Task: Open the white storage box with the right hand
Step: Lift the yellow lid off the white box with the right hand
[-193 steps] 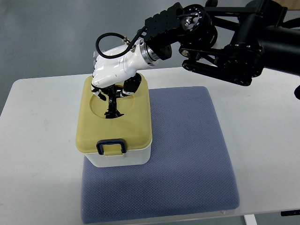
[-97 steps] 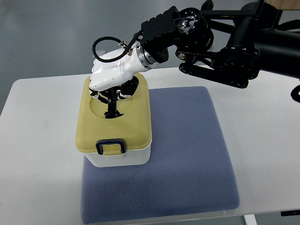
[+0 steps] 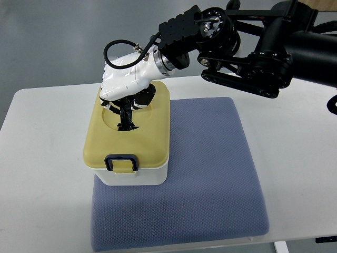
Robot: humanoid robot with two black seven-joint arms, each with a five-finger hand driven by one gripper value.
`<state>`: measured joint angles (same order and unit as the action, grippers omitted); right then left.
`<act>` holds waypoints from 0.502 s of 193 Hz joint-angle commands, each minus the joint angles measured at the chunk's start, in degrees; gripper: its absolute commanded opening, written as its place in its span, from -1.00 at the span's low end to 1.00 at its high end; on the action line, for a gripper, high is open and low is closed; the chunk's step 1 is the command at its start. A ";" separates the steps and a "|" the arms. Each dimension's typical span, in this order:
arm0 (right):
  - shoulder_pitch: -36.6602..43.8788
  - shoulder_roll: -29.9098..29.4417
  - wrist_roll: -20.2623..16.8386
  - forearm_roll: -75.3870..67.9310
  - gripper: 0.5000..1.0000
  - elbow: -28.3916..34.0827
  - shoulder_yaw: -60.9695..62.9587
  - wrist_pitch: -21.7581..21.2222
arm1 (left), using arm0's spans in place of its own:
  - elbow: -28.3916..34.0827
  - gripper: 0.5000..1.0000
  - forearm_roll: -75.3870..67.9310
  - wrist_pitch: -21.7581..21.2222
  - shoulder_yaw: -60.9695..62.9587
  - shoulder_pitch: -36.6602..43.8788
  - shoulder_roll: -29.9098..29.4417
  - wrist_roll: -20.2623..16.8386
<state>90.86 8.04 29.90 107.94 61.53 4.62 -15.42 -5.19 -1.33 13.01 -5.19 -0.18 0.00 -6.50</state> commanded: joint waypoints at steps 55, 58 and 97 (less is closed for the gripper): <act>3.53 4.00 3.67 -0.63 -1.00 0.52 0.57 3.03 | 0.00 1.00 0.01 0.00 0.00 0.00 0.00 0.00; 3.62 4.18 3.76 -0.63 -1.00 0.52 0.57 3.12 | 0.00 1.00 0.01 0.00 0.00 0.00 0.00 0.00; 4.24 9.01 5.10 -0.89 -1.00 0.69 0.57 5.40 | 0.00 1.00 0.01 0.00 0.00 0.00 0.00 0.00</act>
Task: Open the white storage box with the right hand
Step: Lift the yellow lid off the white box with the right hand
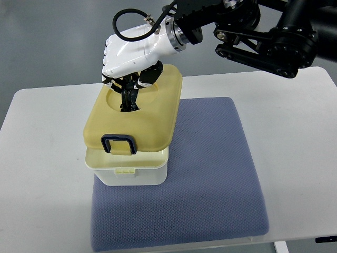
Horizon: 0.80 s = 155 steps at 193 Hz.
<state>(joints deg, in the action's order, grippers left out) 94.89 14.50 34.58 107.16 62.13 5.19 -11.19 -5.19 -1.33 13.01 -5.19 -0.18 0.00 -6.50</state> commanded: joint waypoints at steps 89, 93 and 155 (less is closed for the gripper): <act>-3.75 16.26 0.42 -0.81 -1.00 1.76 0.35 6.80 | 0.00 1.00 0.01 0.00 0.00 0.00 0.00 0.00; -4.28 17.05 0.42 -0.81 -1.00 1.94 0.35 6.89 | 0.00 1.00 0.01 0.00 0.00 0.00 0.00 0.00; -14.56 24.00 0.42 -0.19 -1.00 2.99 9.40 6.53 | 0.00 1.00 0.01 0.00 0.00 0.00 0.00 0.00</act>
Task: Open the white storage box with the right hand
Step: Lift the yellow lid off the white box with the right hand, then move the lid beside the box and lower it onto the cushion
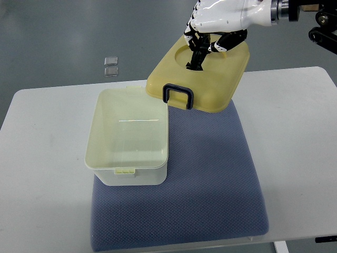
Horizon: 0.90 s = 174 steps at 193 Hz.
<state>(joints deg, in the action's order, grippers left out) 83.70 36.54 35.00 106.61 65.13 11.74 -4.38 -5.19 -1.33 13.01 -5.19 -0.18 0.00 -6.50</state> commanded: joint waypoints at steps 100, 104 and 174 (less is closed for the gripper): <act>-20.15 1.25 0.00 9.31 -1.00 0.53 15.16 -0.46 | 0.00 1.00 -0.07 0.00 0.00 0.00 0.00 0.00; -20.59 1.16 0.00 9.49 -1.00 0.53 15.16 -0.37 | 0.00 1.00 0.01 0.00 0.00 0.00 0.00 0.00; -25.60 -0.95 0.00 13.80 -1.00 1.06 15.16 3.06 | 0.00 1.00 0.01 0.00 0.00 0.00 0.00 0.00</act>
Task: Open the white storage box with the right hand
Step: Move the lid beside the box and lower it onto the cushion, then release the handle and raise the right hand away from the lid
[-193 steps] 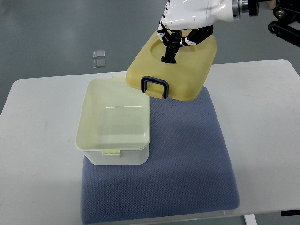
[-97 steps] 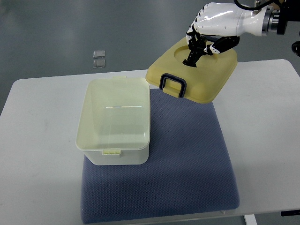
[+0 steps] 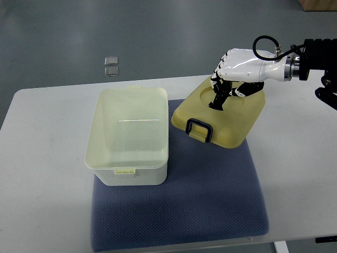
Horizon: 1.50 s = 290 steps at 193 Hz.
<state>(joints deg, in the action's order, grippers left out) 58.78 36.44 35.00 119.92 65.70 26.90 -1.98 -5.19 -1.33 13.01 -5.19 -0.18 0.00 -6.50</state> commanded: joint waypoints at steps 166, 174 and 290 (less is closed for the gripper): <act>-4.47 -6.29 0.00 3.04 0.43 4.79 -0.01 5.40 | 0.00 1.00 0.01 0.00 0.00 0.00 0.00 0.00; -4.47 -6.21 0.00 3.04 0.45 4.79 0.08 5.40 | 0.00 1.00 -0.08 0.00 0.00 0.00 0.00 0.00; -7.28 -14.56 -6.43 -16.56 0.56 2.77 24.07 -7.25 | 0.00 1.00 0.01 0.00 0.00 0.00 0.00 0.00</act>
<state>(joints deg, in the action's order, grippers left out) 52.69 24.26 34.08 112.29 69.83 45.74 -7.86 -5.19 -1.33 13.01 -5.19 -0.18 0.00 -6.51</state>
